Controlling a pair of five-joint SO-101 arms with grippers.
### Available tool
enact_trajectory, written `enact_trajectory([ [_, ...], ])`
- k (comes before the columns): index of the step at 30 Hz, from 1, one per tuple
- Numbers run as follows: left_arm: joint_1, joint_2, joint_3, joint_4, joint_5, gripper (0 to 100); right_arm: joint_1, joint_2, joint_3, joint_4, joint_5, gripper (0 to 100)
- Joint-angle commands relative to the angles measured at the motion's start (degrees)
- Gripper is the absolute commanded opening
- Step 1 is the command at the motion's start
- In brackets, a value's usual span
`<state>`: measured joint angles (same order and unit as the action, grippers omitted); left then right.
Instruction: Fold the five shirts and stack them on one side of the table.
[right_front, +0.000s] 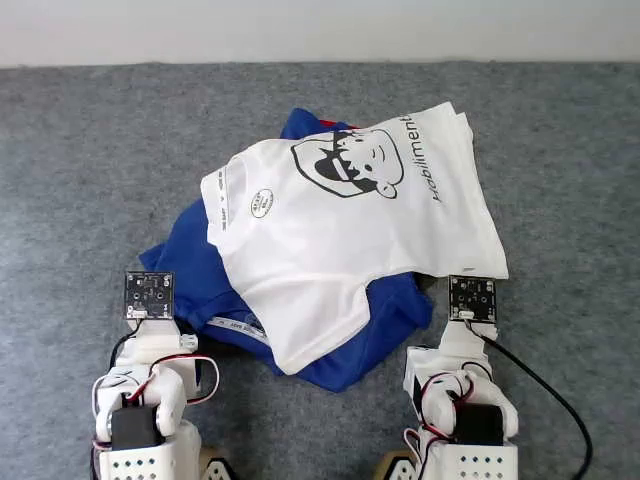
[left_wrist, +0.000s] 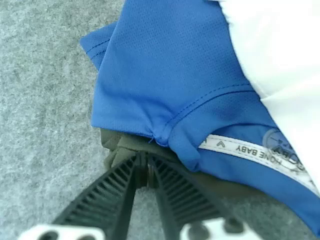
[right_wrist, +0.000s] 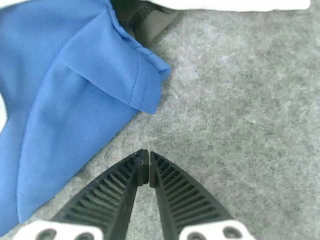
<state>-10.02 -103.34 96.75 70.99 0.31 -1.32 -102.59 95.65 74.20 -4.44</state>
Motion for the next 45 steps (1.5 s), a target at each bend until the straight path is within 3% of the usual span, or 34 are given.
enact_trajectory([
  [1,-0.26,-0.53,-0.31,0.35,0.35,2,-0.13,-0.57,0.79,0.31,-0.26,1.4],
  [45,0.0,-0.53,-2.15,0.88,-1.49,2,-0.13,-0.57,0.79,0.31,-0.26,1.4],
])
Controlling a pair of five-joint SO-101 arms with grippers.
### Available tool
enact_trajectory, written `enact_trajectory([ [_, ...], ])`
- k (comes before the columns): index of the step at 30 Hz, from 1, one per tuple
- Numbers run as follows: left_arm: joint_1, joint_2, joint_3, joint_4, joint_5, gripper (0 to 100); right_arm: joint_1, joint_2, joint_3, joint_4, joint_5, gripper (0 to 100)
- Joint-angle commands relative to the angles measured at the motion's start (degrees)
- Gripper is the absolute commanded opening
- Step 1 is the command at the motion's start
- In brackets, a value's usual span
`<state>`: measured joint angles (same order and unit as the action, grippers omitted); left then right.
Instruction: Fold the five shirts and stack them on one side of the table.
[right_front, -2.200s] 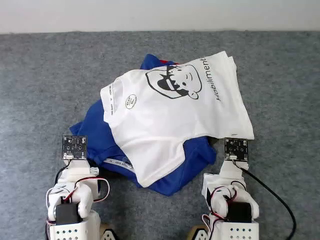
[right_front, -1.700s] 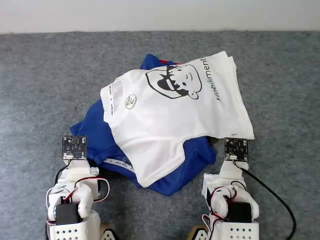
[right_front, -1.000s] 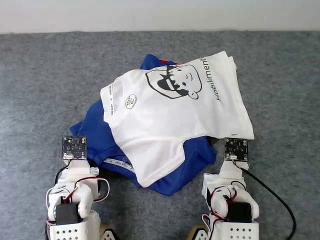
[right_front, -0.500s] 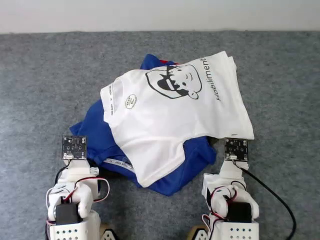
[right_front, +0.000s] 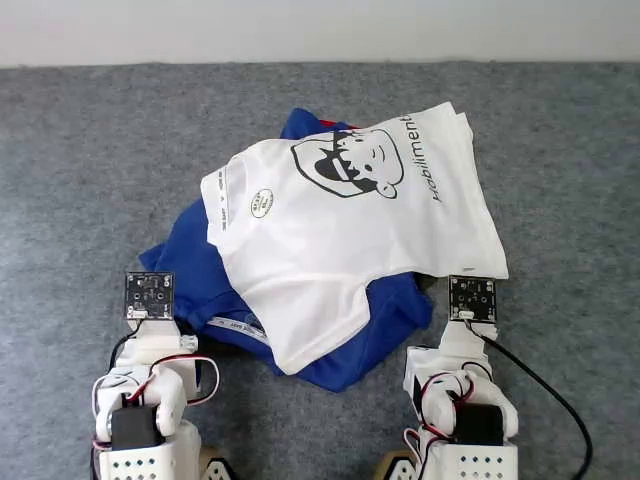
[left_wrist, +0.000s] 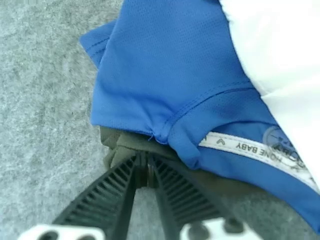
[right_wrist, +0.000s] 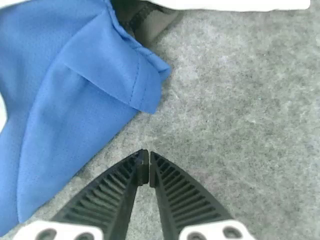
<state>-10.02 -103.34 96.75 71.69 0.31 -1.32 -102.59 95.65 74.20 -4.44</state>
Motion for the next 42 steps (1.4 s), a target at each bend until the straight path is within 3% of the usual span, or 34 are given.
enact_trajectory([
  [1,1.67,-0.53,-4.35,0.18,-4.31,2,-0.13,-0.57,0.79,0.31,-0.26,1.4],
  [5,6.95,-0.53,-13.58,-0.7,-20.4,2,-0.13,-0.57,0.79,0.31,-0.26,1.4],
  [9,7.03,0.0,-16.04,-5.45,-27.16,6,-0.13,-0.57,0.79,0.31,-0.26,1.4],
  [14,6.86,8.26,-20.0,-1.05,-27.16,11,-0.13,-0.57,0.79,0.31,-0.26,1.4],
  [20,7.82,31.47,-40.48,1.41,-27.16,11,-0.13,-0.57,0.79,0.31,-0.26,1.4],
  [25,17.23,55.47,-57.36,17.93,-32.88,15,-0.13,-0.57,0.79,0.31,-0.26,1.4],
  [28,22.07,66.37,-63.78,22.07,-31.74,16,-0.13,-0.57,0.79,0.31,-0.26,1.4],
  [37,32.53,82.9,-73.1,22.07,-24.62,28,-0.13,-0.57,0.79,0.31,-0.26,1.4],
  [42,36.48,90.11,-73.19,17.23,-24.18,28,-0.13,-0.57,0.79,0.31,-0.26,1.4],
])
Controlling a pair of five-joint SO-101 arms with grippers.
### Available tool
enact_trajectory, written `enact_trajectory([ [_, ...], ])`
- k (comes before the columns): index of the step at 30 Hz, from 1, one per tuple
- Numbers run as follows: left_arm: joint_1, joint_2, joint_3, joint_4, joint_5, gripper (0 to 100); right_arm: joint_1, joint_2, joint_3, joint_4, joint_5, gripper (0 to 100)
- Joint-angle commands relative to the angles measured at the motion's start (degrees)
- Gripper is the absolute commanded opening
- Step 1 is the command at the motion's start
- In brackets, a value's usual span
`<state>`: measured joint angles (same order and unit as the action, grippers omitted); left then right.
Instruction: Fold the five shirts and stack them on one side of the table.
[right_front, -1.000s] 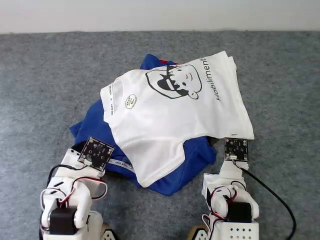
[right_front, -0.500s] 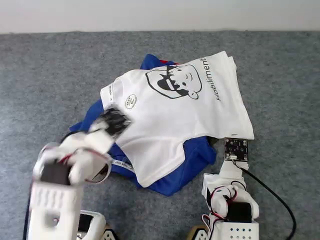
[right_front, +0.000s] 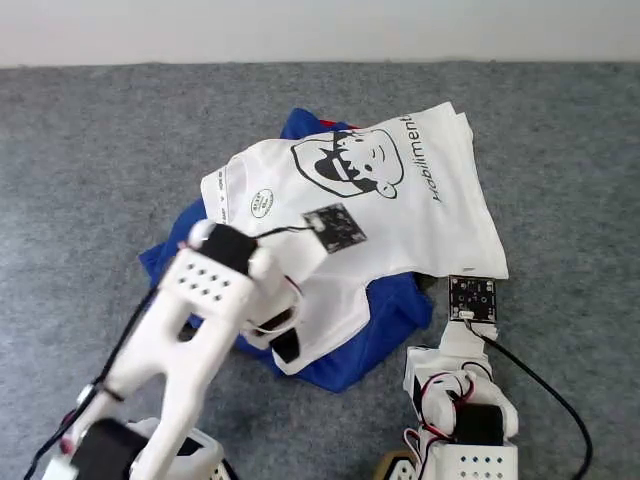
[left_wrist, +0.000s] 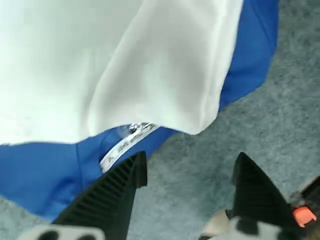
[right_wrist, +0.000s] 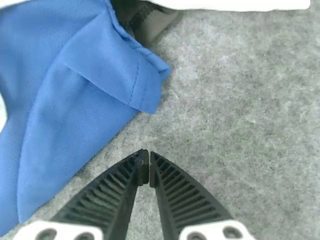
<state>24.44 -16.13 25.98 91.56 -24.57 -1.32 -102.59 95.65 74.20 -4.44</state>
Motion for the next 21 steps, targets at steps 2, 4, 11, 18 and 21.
enact_trajectory([
  [2,2.11,5.98,-2.42,-5.36,0.7,28,-0.13,-0.57,0.79,0.31,-0.26,1.4],
  [4,1.76,9.49,-2.42,-7.91,0.79,28,-0.13,-0.57,0.79,0.31,-0.26,1.4],
  [11,2.2,23.21,-2.42,-14.42,4.48,28,-0.13,-0.57,0.79,0.31,-0.26,1.4],
  [18,2.37,32.62,-2.86,-18.46,5.71,16,-0.13,-0.57,0.79,0.31,-0.26,1.4],
  [21,4.4,32.7,-2.86,-18.55,3.96,0,-0.13,-0.57,0.79,0.31,-0.26,1.4],
])
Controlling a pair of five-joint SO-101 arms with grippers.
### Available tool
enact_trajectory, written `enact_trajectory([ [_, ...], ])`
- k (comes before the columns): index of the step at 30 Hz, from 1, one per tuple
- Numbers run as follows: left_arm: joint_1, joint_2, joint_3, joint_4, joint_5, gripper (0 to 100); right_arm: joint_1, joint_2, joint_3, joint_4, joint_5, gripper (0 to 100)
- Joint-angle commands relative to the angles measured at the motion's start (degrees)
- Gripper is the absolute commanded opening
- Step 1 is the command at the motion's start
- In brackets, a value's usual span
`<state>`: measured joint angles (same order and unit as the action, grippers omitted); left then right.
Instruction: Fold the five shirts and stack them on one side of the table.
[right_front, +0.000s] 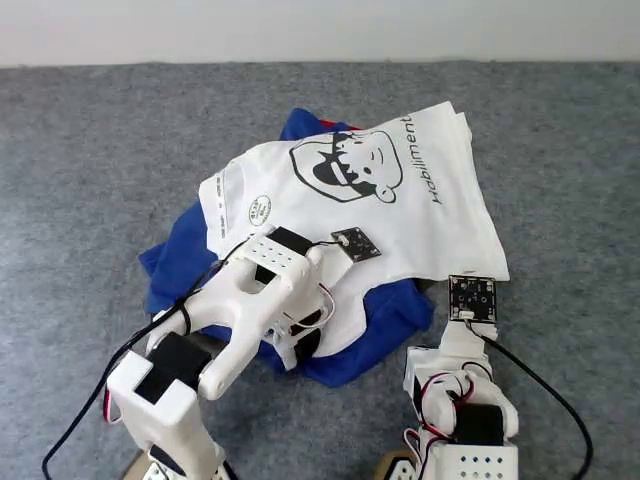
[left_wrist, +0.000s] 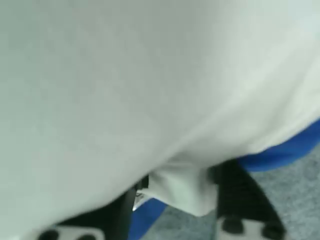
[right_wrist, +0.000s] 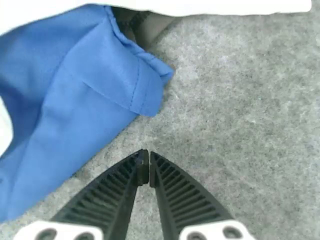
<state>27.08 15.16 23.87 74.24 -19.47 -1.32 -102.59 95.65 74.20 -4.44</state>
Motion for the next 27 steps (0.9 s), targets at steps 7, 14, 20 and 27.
enact_trajectory([
  [7,0.35,-1.05,-1.98,0.53,-2.11,1,-0.13,-0.57,0.79,0.31,-0.26,1.4],
  [14,-9.58,-17.93,-7.6,2.99,0.88,1,-0.13,-0.57,0.79,0.31,-0.26,1.4],
  [20,-21.98,-30.33,-17.27,2.9,0.97,1,-0.13,-0.57,0.79,0.31,-0.26,1.4],
  [27,-37.98,-34.64,-29.14,3.08,0.97,1,-0.13,-0.57,0.79,0.31,-0.26,1.4],
])
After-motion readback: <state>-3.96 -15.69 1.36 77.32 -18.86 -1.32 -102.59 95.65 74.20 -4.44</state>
